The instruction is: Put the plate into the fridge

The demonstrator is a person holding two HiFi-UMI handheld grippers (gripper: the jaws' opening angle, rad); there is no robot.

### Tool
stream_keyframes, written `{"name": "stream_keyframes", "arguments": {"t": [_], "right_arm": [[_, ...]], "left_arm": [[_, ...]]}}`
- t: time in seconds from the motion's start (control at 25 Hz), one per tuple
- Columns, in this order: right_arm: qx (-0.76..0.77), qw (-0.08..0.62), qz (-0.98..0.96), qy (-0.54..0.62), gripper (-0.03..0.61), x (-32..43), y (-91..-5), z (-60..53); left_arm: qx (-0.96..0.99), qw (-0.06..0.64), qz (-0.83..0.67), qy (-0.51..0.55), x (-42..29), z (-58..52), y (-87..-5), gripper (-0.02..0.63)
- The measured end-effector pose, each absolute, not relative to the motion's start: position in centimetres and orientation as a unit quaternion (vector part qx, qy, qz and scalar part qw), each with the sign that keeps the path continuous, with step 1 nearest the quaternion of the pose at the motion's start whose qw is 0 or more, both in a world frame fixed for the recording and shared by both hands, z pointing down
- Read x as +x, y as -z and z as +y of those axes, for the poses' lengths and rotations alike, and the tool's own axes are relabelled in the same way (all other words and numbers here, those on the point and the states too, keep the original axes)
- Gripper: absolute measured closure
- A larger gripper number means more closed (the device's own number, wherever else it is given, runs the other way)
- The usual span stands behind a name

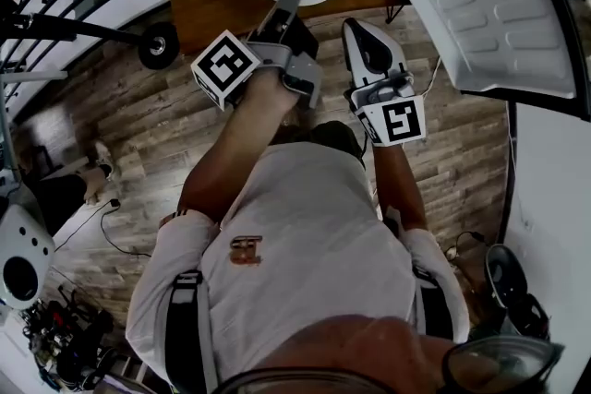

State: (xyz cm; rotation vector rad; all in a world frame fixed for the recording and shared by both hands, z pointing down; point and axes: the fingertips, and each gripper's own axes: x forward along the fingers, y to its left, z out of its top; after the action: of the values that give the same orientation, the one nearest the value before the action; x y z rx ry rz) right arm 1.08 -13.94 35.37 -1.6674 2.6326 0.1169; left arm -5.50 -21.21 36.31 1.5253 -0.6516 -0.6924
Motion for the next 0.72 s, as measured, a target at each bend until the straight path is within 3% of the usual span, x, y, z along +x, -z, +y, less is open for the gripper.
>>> {"name": "stream_keyframes", "arguments": {"t": [0.72], "right_arm": [[-0.507, 0.017, 0.861, -0.043, 0.546, 6.2, -34.7, -20.6]], "left_arm": [[0.643, 0.615, -0.322, 0.323, -0.5, -28.6, -36.1, 0.588]]}}
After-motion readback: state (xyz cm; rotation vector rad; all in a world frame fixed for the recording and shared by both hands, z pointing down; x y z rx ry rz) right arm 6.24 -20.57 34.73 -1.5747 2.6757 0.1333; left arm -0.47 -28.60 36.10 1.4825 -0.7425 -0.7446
